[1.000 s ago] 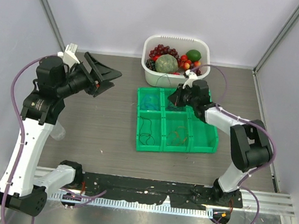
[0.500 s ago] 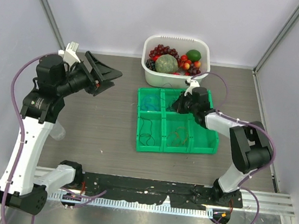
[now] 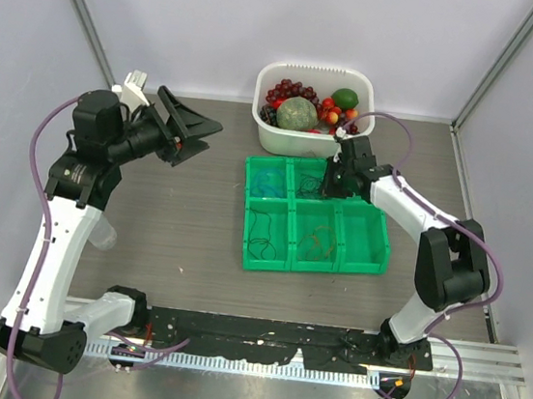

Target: Untangle the cables

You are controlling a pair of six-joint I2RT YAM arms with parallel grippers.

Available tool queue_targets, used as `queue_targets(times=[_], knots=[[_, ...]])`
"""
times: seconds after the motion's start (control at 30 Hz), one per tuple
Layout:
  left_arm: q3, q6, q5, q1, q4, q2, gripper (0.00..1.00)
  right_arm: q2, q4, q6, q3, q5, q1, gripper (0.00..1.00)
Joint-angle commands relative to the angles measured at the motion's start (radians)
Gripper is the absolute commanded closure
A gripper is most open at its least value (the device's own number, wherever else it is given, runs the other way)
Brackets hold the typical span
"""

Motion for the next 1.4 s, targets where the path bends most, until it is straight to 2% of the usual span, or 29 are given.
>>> queue_targets(times=[0.0,0.2,0.3,0.47,0.7,0.8,1.13,1.37], knots=[[-0.008,-0.009,0.042,0.006,0.059,-0.002,0.22,0.071,-0.191,-0.02,0.088,0.056,0.015,0.93],[-0.017,-0.007,0.035,0.006,0.044,-0.025,0.22,0.115,-0.239,-0.045,0.14,0.094,0.047,0.87],[-0.017,-0.006,0.032,0.007,0.039,-0.036,0.23,0.114,-0.248,-0.051,0.168,0.111,0.053,0.75],[-0.023,-0.004,0.022,0.007,0.027,-0.052,0.22,0.088,-0.296,-0.075,0.215,0.151,0.055,0.61],[-0.032,-0.018,0.016,0.007,0.034,-0.059,0.22,0.015,-0.353,-0.104,0.211,0.179,0.065,0.49],[-0.042,-0.022,0.016,0.007,0.042,-0.06,0.23,-0.03,-0.285,-0.106,0.163,0.209,0.067,0.46],[-0.065,-0.05,0.022,0.007,0.051,-0.083,0.23,0.051,-0.15,-0.051,0.226,0.35,0.064,0.44],[-0.089,-0.056,0.016,0.007,0.024,-0.126,0.22,0.142,-0.078,-0.103,0.304,0.415,0.061,0.51]])
